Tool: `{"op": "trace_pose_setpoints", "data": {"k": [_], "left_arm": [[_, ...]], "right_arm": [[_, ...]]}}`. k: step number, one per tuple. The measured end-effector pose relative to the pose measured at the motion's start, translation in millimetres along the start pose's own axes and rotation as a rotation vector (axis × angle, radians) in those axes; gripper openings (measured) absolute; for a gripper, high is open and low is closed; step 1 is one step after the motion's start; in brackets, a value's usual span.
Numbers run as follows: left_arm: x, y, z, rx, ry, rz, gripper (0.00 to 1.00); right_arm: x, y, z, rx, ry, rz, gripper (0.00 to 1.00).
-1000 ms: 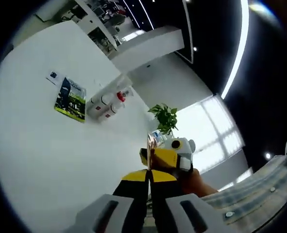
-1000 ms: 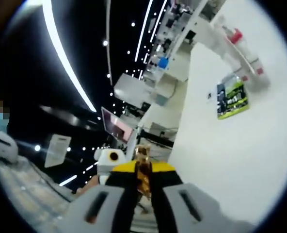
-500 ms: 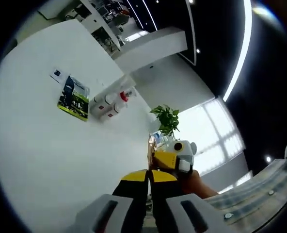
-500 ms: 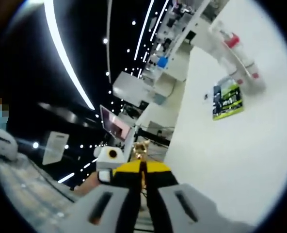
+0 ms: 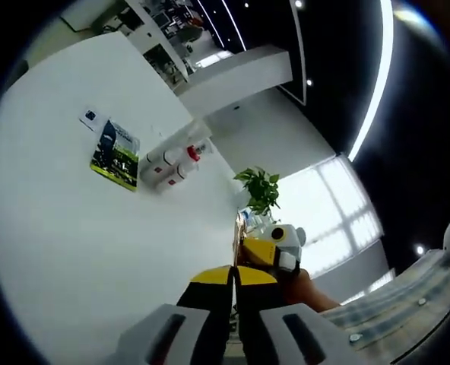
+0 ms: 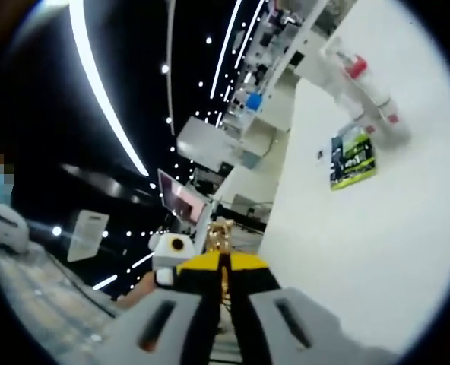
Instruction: Arrange the skincare products in the storage area until every visible bottle or jar stands upright without overlapping.
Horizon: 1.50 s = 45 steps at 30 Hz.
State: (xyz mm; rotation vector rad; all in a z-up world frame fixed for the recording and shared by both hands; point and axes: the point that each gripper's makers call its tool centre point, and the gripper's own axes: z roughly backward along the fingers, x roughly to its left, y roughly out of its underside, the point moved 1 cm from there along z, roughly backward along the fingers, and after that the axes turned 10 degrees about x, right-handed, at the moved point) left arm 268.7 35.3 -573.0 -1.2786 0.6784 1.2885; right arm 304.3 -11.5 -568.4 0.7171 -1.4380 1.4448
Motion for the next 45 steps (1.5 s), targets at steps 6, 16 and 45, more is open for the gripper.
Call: {"op": "trace_pose_setpoints", "data": {"k": [6,16,45], "left_arm": [[-2.0,-6.4,3.1,-0.022,0.027,0.027,0.01],[8.5,-32.0,15.8,-0.059,0.033,0.071,0.01],[79.3,-127.1,31.7,-0.054,-0.083,0.158,0.01]], "right_arm": [[-2.2,-1.1,3.8,-0.018,0.044,0.06,0.14],[8.2,-5.8,22.8,-0.047,0.16,0.266,0.32],[23.3,-9.4,75.5,-0.099,0.524,0.542,0.73]]}}
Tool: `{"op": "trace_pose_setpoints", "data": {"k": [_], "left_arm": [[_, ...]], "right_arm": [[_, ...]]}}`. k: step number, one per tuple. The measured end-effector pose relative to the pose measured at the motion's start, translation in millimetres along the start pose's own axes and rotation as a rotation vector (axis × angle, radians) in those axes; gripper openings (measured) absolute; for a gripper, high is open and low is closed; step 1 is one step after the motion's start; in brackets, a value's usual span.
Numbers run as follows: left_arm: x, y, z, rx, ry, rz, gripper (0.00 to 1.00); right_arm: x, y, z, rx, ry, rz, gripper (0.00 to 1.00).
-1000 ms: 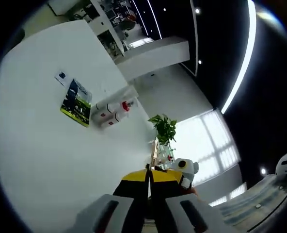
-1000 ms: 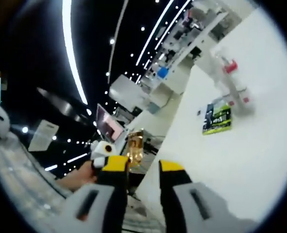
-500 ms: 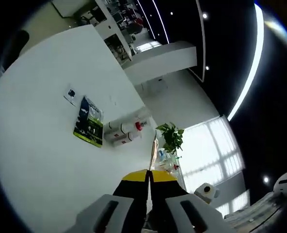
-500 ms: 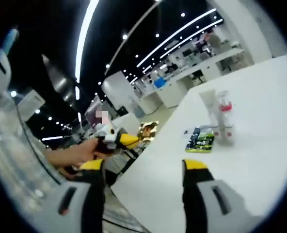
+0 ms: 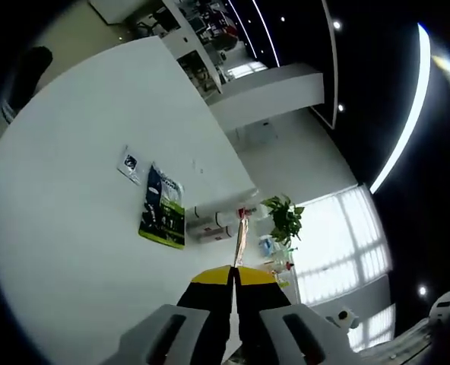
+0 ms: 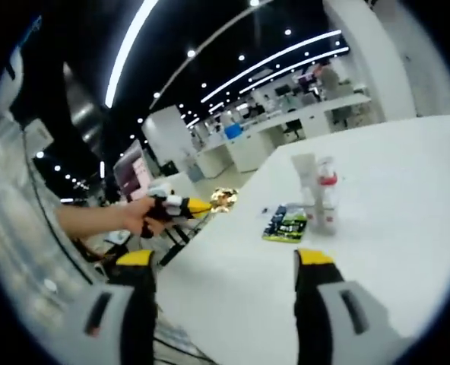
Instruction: Arrange the skincare products in the storage area until every visible bottle or jar stands upright without overlapping.
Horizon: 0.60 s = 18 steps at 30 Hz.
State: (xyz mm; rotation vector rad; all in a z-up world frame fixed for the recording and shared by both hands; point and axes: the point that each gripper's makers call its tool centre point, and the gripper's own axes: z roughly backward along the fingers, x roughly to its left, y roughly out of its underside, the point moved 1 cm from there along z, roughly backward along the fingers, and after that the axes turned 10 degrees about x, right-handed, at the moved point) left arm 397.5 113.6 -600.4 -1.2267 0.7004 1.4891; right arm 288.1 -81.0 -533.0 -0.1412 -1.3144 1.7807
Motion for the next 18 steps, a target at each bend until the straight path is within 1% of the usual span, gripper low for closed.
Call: {"op": "trace_pose_setpoints", "data": {"k": [1,5,9,14,18], "left_arm": [[2.3,-2.0,-1.2,0.001,-0.003,0.004,0.01],[12.0,-11.6,-9.1,0.01,-0.009,0.025,0.01],[26.3,-20.6,-17.8,0.028,-0.036,0.036,0.01],[46.4,-32.3,-26.3,0.054,-0.081,0.037,0.01],[65.1,-40.0,-28.2,0.075,-0.136,0.034,0.01]], "right_arm": [[0.2,-2.9,0.9,-0.015,0.001,-0.01,0.74],[-2.7,-4.7,2.3,-0.025,0.017,-0.037,0.74],[-2.6,-2.2,5.0,-0.009,0.022,-0.041,0.74],[-8.1,4.6,11.8,0.015,0.053,-0.04,0.73],[-13.1,11.0,18.0,0.035,0.081,-0.045,0.73]]}}
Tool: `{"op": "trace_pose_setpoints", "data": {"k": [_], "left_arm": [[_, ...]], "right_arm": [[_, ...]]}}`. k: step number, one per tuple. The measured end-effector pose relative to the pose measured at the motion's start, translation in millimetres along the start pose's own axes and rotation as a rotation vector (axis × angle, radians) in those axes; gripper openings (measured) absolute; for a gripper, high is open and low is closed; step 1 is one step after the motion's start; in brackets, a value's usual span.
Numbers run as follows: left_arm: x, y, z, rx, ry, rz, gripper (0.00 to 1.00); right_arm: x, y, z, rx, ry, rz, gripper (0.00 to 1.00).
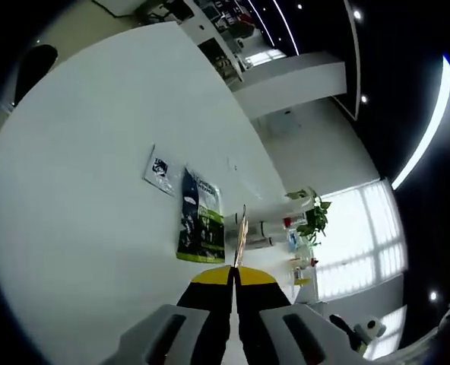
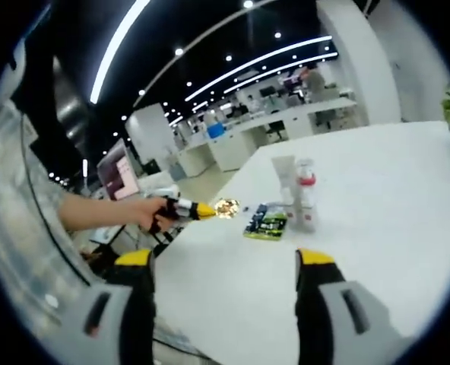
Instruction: Arrange the skincare products in the storage area until every visible bottle or jar stands upright without overlapping.
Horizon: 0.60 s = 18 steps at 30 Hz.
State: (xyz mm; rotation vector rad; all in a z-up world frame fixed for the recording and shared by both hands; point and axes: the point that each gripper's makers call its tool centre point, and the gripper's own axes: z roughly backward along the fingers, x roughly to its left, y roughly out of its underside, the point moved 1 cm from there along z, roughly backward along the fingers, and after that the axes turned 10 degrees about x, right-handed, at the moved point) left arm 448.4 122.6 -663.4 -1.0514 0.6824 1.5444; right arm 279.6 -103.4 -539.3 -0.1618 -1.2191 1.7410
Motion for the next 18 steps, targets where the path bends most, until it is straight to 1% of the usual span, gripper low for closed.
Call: {"op": "trace_pose_setpoints", "data": {"k": [5,7,10,13,14,18], "left_arm": [[19.3,-11.1,-1.9,-0.003,-0.041,0.019,0.01],[20.6,-9.8,-2.3,-0.002,-0.054,0.023,0.01],[32.1,-10.7,-4.6,0.014,-0.089,0.039,0.01],[36.7,-8.4,-7.6,0.038,-0.114,0.042,0.01],[42.5,-11.1,-8.7,0.048,-0.124,0.043,0.01],[51.8,-17.7,-12.3,0.044,-0.131,0.069,0.01]], "right_arm": [[-9.4,4.5,3.7,0.02,0.031,-0.018,0.73],[-12.3,4.4,4.1,0.028,0.039,-0.021,0.73],[-15.3,2.7,4.1,0.04,0.049,-0.022,0.71],[-19.0,-2.8,5.4,0.029,0.058,-0.037,0.71],[-19.6,-3.4,5.5,0.027,0.061,-0.037,0.71],[-22.4,-2.0,5.2,0.037,0.08,-0.029,0.7]]}}
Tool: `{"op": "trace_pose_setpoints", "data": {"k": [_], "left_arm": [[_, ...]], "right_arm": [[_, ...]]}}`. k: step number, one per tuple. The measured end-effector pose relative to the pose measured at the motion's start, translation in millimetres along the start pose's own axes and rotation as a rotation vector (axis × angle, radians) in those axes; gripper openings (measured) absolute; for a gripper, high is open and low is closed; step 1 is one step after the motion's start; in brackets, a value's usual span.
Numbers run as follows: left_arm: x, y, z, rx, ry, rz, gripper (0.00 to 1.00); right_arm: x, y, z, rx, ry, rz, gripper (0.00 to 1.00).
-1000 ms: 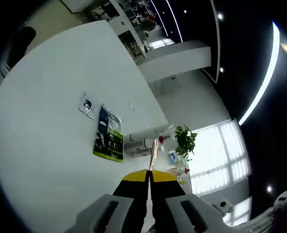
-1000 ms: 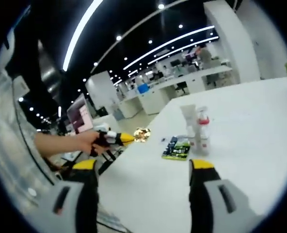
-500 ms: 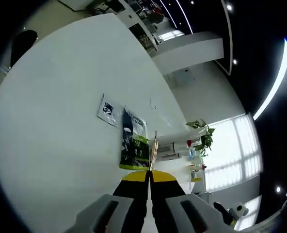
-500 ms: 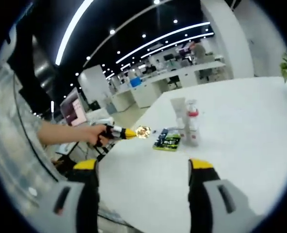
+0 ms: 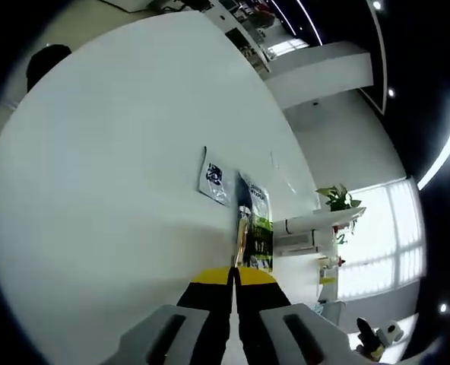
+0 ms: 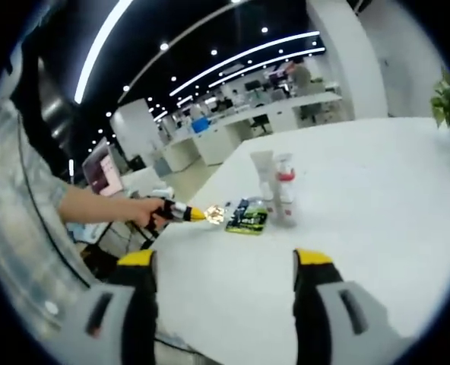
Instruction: Arrange the skincare products in the storage area until every visible bottle or jar stands upright without overlapping.
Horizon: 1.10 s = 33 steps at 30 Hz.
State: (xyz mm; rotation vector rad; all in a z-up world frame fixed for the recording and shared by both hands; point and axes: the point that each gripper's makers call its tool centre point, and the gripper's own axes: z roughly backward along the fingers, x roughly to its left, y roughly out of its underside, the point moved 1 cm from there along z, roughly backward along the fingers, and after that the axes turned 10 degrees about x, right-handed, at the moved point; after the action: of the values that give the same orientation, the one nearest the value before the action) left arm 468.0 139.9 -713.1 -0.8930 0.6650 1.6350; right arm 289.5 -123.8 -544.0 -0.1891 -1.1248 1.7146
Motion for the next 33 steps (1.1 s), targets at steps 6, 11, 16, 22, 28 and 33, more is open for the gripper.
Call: {"op": "trace_pose_setpoints", "data": {"k": [6,11,16,22,28,33], "left_arm": [[15.9,-9.2,-5.0,0.017,-0.026,0.019,0.01],[18.7,-11.1,-8.5,0.037,-0.049,0.0,0.01],[20.8,-11.6,-10.6,0.038,-0.056,0.012,0.01],[27.9,-11.0,-10.3,0.043,-0.09,0.017,0.02],[41.2,-14.8,-10.7,0.068,-0.135,0.015,0.03],[35.8,-13.0,-17.4,0.102,-0.165,-0.017,0.03]], "right_arm": [[1.0,3.1,-4.6,0.018,-0.001,-0.011,0.7],[-4.5,3.6,-7.9,0.031,0.012,-0.016,0.69],[-8.0,1.8,-7.0,0.038,0.017,-0.01,0.69],[-15.9,4.5,-5.5,0.034,0.02,-0.051,0.69],[-14.2,13.2,-4.8,0.06,0.017,-0.045,0.68],[-15.1,18.3,-2.6,0.065,0.019,-0.049,0.68]]}}
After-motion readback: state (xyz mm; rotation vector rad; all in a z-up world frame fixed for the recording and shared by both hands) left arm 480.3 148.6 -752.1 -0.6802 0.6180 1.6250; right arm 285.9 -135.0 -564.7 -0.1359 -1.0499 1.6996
